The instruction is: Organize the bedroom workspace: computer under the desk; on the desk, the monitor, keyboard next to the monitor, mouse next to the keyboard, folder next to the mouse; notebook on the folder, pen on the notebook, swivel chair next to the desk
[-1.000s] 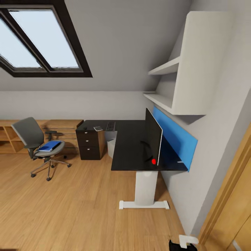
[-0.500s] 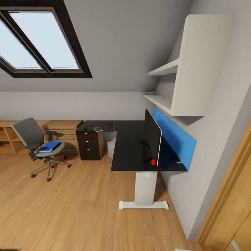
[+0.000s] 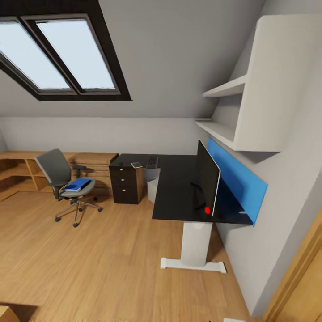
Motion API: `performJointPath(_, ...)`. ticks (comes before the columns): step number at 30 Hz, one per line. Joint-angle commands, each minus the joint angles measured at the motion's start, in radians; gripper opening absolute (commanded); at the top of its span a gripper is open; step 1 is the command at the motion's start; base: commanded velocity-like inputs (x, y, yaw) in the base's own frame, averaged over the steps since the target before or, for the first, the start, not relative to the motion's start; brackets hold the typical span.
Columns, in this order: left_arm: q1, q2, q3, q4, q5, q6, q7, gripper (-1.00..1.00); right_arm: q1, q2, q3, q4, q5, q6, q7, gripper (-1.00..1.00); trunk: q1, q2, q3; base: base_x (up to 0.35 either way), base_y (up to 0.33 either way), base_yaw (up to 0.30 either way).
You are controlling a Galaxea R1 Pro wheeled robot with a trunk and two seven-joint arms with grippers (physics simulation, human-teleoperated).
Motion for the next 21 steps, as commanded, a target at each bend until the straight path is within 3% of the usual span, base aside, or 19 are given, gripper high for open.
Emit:
performJointPath(1, -0.001, 0.0, 0.003, 0.016, 0.01, -0.023, -0.01, 1.0, -0.001, 0.0, 0.008, 0.001, -0.005, -0.003, -0.004, 1.0, 0.0, -0.002, -0.002, 0.0, 0.0, 0.274)
performJointPath(6, -0.001, -0.001, -0.001, 0.068, 0.007, -0.096, -0.012, 1.0, -0.001, 0.0, 0.006, 0.001, -0.009, -0.004, -0.005, 1.0, 0.0, -0.002, -0.002, 0.0, 0.028, 0.277)
performJointPath(21, -0.002, -0.002, -0.003, 0.082, 0.005, -0.115, -0.012, 1.0, -0.001, -0.002, 0.006, 0.002, -0.03, -0.002, -0.006, 1.0, 0.0, -0.002, -0.008, 0.0, 0.268, 0.265)
